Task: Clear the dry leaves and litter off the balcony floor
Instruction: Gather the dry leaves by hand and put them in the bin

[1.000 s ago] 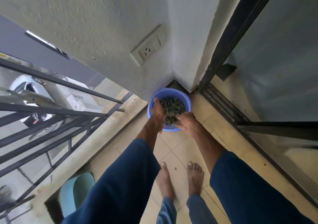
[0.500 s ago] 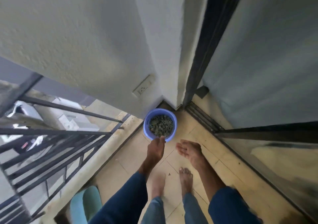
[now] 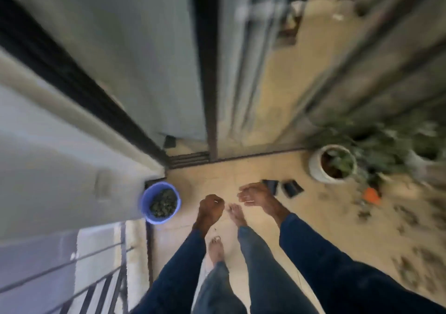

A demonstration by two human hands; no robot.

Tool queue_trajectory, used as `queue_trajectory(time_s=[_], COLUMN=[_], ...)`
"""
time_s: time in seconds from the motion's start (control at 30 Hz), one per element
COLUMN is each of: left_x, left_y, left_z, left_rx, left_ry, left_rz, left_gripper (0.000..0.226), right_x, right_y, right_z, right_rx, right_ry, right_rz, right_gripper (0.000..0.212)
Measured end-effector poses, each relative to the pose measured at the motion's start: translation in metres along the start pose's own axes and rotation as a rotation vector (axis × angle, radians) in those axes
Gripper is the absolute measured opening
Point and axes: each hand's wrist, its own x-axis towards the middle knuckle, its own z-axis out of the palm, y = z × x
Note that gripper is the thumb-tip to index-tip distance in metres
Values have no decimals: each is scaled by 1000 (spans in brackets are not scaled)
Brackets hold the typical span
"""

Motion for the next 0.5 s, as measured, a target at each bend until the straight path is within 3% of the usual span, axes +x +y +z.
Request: queue_trajectory(time_s=[0.07, 0.23, 0.3, 0.4, 0.5], left_x=[-32, -98, -129, -153, -162], left_y=[35, 99, 123, 145, 154], left_z=[21, 105, 147, 212, 286], left_rx=[185, 372, 467, 590, 650], left_ry=[-46, -315, -401, -494, -602], left_rz=[113, 305, 382, 425, 450], left_gripper=[18, 10, 19, 34, 23], right_x=[-40, -142, -183, -234, -278], right_y=[16, 76, 105, 146, 189], right_z=[-37, -134, -168, -213, -259], right_rx=[98, 390, 470, 633, 796], right_ry=[89, 351, 466, 602, 730], right_rz=[1, -72, -87, -94, -91], right_gripper=[25, 28, 24, 16, 15])
